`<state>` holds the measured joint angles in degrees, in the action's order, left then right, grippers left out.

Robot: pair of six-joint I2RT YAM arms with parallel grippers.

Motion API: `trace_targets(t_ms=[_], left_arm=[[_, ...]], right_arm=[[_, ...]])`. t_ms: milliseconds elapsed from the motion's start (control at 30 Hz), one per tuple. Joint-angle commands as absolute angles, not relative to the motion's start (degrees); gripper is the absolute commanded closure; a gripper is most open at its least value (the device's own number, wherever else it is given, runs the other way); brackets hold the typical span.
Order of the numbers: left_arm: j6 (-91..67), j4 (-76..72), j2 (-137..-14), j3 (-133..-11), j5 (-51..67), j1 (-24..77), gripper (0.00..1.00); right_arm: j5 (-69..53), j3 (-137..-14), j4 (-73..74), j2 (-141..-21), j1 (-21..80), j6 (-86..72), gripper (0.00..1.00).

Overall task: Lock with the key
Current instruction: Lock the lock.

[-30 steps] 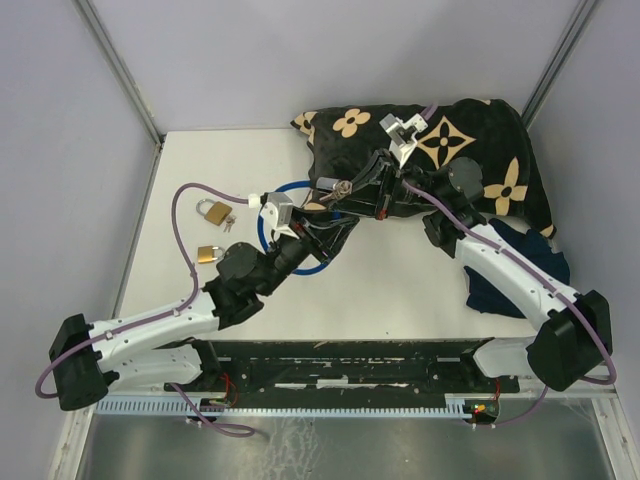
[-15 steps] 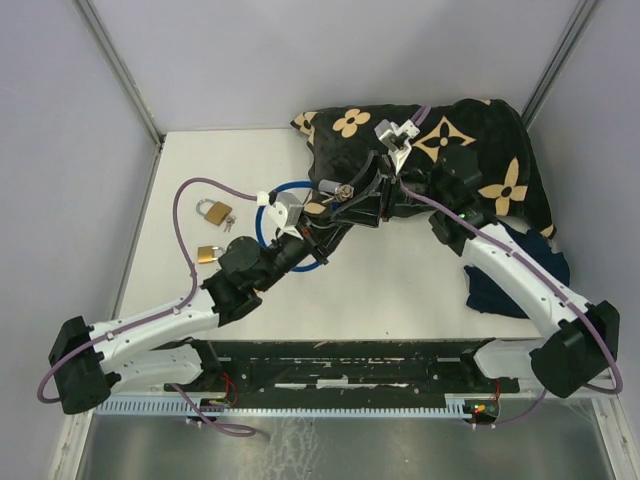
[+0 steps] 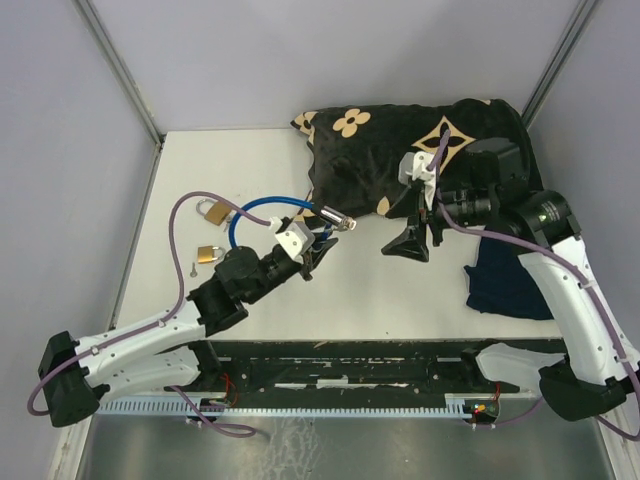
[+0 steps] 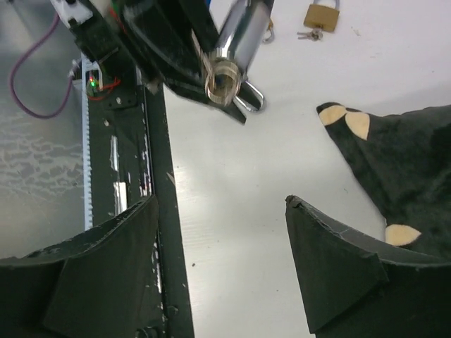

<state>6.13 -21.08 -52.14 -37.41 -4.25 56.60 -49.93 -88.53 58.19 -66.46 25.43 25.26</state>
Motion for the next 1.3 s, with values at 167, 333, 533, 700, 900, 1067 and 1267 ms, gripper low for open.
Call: trace_targets(t_ms=[167,333,533,700,900,1067,1267], left_arm=[[8.68,-27.50,-54.23,-36.70,-1.86,56.73,0.97],[9.78,-26.66,-54.75,-37.24,-5.01,57.91,0.97],[12.08,-24.96,-56.15,-38.67,-10.08,59.83,0.97],[12.31,-24.30,-57.29,-39.45,-11.22,60.33,0.97],[12.65,-24.17,-57.31,-39.83,-11.48,60.41,0.97],[13.50,-22.87,-57.82,-40.78,-12.00,60.44,0.97],[13.91,-21.93,-57.47,-40.84,-13.20,60.41,0.97]], right_arm=[[-46.49,-109.41,63.31,-79.30,27.17,8.50,0.28],[-38.57,-112.70,63.35,-84.64,32.05,7.38,0.36],[-34.94,-114.11,64.18,-87.80,36.57,8.00,0.42],[-35.51,-113.75,64.66,-87.58,37.22,8.14,0.46],[-37.00,-110.58,63.82,-86.21,37.27,7.20,0.57],[-37.29,-108.94,64.91,-87.57,38.36,8.08,0.76],[-35.60,-112.06,66.00,-87.39,38.46,8.76,0.64]])
